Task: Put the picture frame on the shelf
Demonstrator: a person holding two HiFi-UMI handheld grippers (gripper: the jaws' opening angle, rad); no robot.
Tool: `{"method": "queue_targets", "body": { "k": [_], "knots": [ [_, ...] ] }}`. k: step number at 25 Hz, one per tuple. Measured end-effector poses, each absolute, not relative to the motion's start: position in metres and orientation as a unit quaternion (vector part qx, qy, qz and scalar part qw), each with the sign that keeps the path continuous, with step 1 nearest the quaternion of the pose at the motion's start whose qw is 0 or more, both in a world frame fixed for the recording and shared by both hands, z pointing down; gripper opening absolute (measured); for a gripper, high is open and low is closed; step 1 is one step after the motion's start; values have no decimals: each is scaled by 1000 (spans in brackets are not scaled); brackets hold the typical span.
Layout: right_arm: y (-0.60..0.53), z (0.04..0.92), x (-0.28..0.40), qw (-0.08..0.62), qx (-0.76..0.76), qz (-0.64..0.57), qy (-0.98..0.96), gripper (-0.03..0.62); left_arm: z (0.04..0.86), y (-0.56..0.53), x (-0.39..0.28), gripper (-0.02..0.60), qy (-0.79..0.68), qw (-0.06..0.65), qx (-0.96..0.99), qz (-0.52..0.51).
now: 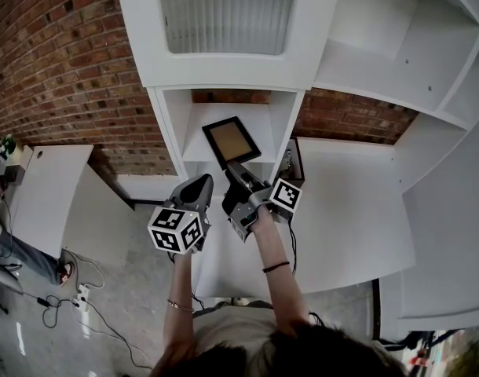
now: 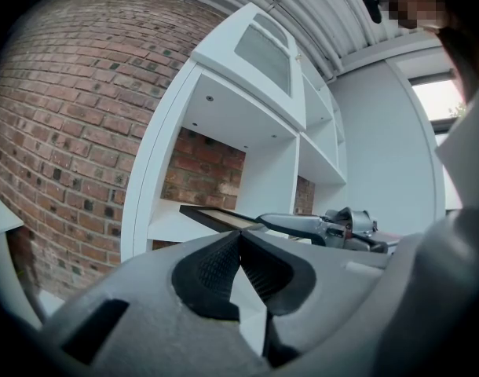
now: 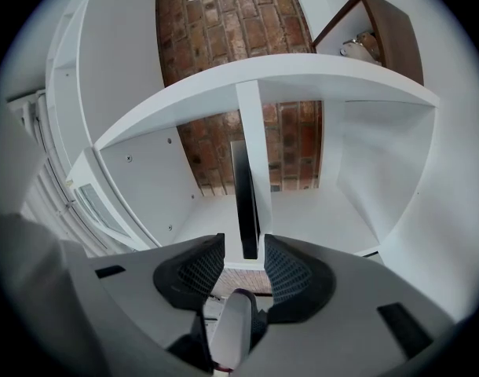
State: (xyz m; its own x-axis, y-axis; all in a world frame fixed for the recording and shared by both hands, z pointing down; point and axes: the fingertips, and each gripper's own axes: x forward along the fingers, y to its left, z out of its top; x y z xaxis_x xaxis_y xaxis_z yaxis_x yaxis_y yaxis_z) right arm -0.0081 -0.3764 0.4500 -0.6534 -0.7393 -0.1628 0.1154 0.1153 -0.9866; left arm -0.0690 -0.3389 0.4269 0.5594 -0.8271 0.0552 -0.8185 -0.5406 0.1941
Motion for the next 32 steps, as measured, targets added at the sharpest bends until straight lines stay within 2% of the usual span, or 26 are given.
{"method": "queue_targets", "body": {
  "k": [7,12,32],
  "knots": [
    [-365,450,-7,342,-220,-624,667,123,428,-332,-68,11,-468,102,877,-22],
    [-357,449,-4,351,-214,-621,668,74,430,-326,-65,11,-465,102,879,-20],
    [-336,451,-4,366,-187,-626,662,15,435,-309,-58,11,-455,104,884,-15]
  ]
}}
